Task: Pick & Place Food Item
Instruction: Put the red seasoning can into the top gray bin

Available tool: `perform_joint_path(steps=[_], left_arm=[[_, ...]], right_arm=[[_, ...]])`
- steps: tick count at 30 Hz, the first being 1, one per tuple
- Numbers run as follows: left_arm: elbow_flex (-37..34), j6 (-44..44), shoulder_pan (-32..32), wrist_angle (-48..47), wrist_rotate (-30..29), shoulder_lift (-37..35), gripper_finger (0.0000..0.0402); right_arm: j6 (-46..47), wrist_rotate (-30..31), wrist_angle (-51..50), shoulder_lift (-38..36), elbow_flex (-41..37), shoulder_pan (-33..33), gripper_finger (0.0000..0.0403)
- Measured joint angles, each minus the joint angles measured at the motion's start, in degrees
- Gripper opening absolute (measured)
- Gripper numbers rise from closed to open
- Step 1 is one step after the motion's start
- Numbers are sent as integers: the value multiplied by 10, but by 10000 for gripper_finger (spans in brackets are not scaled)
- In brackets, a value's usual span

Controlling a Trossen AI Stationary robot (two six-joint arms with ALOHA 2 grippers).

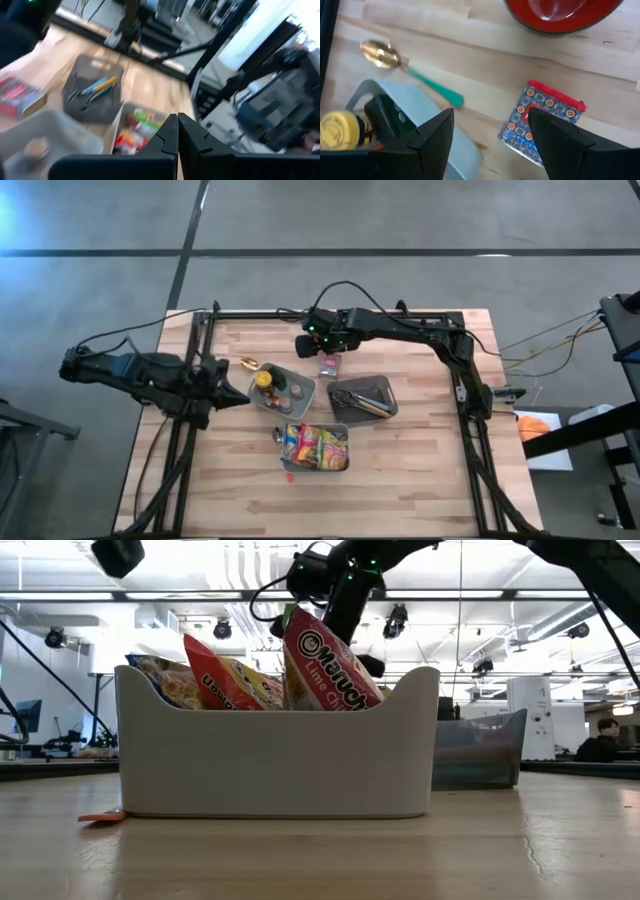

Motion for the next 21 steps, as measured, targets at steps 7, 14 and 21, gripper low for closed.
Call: perform_joint_path(steps=[7,14,21], left_arm=[[-10,0,0,-67,-1,-1,1],[-48,0,0,-68,-1,0,1],[-113,0,0,-67,-1,0,1]], right_arm=[[-22,-46,0,0,-2,2,251],[-3,-46,1,0,-3,6,251],[3,-33,-1,0,-3,5,251]])
